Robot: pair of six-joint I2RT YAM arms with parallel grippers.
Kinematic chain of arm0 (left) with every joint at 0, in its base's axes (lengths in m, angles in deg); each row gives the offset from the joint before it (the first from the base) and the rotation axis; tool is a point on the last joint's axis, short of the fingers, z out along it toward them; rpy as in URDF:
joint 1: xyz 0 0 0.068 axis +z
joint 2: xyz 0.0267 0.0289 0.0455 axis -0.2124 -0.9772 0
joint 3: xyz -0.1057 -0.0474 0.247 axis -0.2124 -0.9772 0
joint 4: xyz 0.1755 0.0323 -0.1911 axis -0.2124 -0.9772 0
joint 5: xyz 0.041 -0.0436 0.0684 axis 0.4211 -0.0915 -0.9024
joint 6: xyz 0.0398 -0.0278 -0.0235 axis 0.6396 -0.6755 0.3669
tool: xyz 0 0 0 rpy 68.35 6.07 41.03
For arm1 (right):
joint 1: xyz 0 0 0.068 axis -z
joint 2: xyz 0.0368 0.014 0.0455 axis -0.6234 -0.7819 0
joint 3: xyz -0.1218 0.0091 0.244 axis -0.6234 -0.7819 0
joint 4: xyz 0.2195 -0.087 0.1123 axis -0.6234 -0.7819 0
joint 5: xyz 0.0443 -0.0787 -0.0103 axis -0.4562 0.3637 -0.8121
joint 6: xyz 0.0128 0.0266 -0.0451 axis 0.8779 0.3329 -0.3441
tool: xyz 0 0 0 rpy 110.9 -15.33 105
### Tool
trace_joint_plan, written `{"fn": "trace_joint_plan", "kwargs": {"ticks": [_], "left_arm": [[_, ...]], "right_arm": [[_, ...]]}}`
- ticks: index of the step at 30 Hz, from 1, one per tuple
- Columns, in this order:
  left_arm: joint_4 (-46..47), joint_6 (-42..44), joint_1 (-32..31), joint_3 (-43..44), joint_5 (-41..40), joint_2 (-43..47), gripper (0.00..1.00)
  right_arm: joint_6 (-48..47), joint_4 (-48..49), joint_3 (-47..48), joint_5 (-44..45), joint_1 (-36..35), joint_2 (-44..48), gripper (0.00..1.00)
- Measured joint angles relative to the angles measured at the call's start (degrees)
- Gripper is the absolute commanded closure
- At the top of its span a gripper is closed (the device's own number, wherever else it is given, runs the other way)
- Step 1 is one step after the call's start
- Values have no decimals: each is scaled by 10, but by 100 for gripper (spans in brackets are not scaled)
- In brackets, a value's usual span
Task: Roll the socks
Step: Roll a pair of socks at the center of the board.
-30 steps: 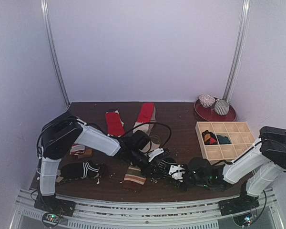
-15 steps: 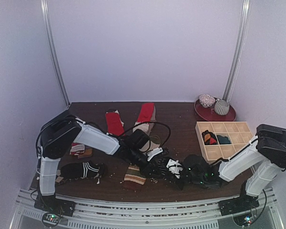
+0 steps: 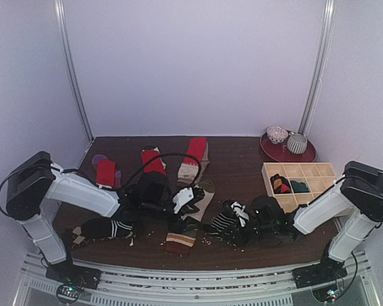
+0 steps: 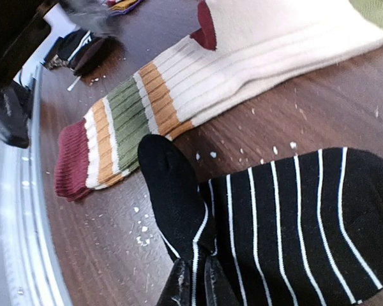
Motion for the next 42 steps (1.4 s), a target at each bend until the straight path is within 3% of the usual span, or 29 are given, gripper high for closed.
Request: {"fn": "trace_joint_plan", "kwargs": {"ticks": [3,10,29,38,41,42], "left_arm": [[95,31,-9,-63,-7,17,40],[190,73,-14,-53,16,-75,40],[215,68,-32,14,81,-186,54],[185,69,-30,69,88,-217,81],[171,70,-30,75,95,-217,100],[167,73,-30,76,97,-217,100]], "right_arm": [[37,14,-6,-56,32,-9,99],[76,29,1,-159,77,-41,99],[75,26,12,-222,105,-63,99],[77,26,14,-242,112,-69,99],[76,23,14,-245,114,-69,99],[76,20,14,-245,115,-67,98]]}}
